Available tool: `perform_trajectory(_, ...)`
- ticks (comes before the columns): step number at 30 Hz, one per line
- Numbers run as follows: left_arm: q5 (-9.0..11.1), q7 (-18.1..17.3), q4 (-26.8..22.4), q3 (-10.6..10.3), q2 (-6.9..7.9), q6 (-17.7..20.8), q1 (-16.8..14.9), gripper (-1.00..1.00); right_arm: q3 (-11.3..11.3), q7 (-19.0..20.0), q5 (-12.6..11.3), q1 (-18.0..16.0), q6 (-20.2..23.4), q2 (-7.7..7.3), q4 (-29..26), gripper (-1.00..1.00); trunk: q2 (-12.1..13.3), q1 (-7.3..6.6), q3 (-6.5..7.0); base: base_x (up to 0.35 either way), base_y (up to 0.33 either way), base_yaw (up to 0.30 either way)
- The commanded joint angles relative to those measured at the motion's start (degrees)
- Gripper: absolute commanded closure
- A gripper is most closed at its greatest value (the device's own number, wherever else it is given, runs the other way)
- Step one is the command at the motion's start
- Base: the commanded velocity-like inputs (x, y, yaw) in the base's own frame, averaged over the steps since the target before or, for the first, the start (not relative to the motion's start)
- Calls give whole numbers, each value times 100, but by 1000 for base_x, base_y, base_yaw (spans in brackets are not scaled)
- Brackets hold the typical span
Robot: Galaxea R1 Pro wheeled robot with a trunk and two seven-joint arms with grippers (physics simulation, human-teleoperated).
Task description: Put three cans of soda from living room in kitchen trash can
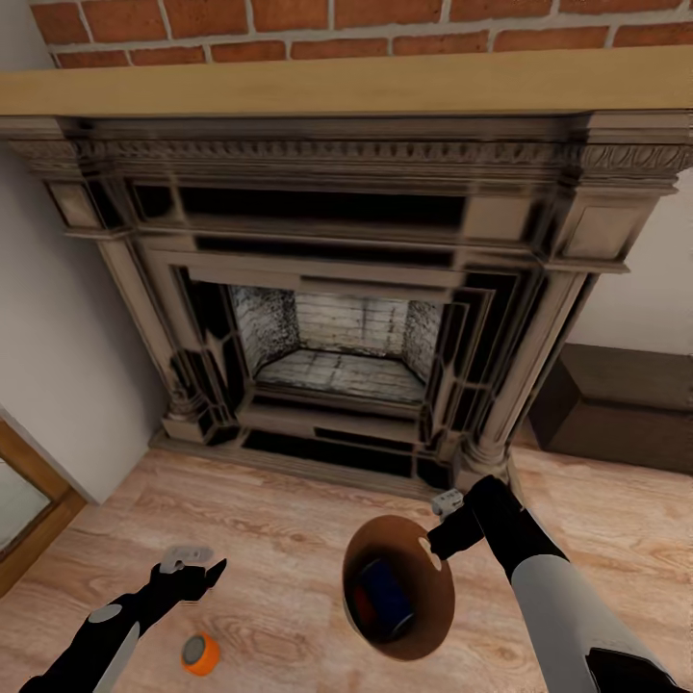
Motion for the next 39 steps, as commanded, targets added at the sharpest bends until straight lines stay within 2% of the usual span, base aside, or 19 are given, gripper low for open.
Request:
perform_trajectory(1,-1,0,1,1,0,6,0,-100,-7,41,-103,-1,75,1,1,100,0,0,3,70,304,-246)
perform_trajectory(11,6,-7,-20,-11,0,49,0,-100,-4,20,-100,-1,80,7,1,100,0,0,17,17,267,-163)
perform_trajectory(14,12,-13,-24,-7,3,50,0,-100,-10,0,-93,-1,77,-59,3,100,0,0,17,1,56,-17)
perform_trajectory(16,13,-16,-24,-5,6,50,0,-100,-12,-4,-89,-1,70,-152,6,100,0,0,17,0,19,-6)
perform_trajectory(20,14,-18,-25,-4,6,47,0,-100,-13,62,-108,34,19,-739,20,100,0,0,17,0,6,-2)
perform_trajectory(21,14,-18,-25,-4,5,46,0,-100,-19,72,-112,67,12,-816,22,100,0,0,17,0,2,-1)
perform_trajectory(22,14,-17,-25,-4,3,44,0,-100,-62,86,-118,170,-10,-971,24,100,0,0,17,0,1,0)
perform_trajectory(23,14,-17,-25,-2,4,44,0,-100,-107,90,-121,231,-34,-1043,24,100,0,0,17,0,1,0)
perform_trajectory(24,14,-18,-25,0,6,45,0,-100,-237,99,-124,349,-128,-1169,26,100,0,0,17,0,0,0)
perform_trajectory(26,14,-18,-25,2,7,45,0,-100,-397,108,-119,441,-293,-1262,26,100,0,0,17,0,0,0)
perform_trajectory(29,14,-15,-21,4,6,43,0,-100,-755,126,-108,568,-800,-1412,43,100,0,0,17,0,0,0)
perform_trajectory(31,14,-12,-12,4,6,42,0,-100,-870,134,-112,615,-980,-1504,64,100,0,0,17,0,0,0)
perform_trajectory(39,14,-10,2,5,3,42,0,-100,-994,143,-128,794,-1282,-1711,89,100,0,0,17,0,0,0)
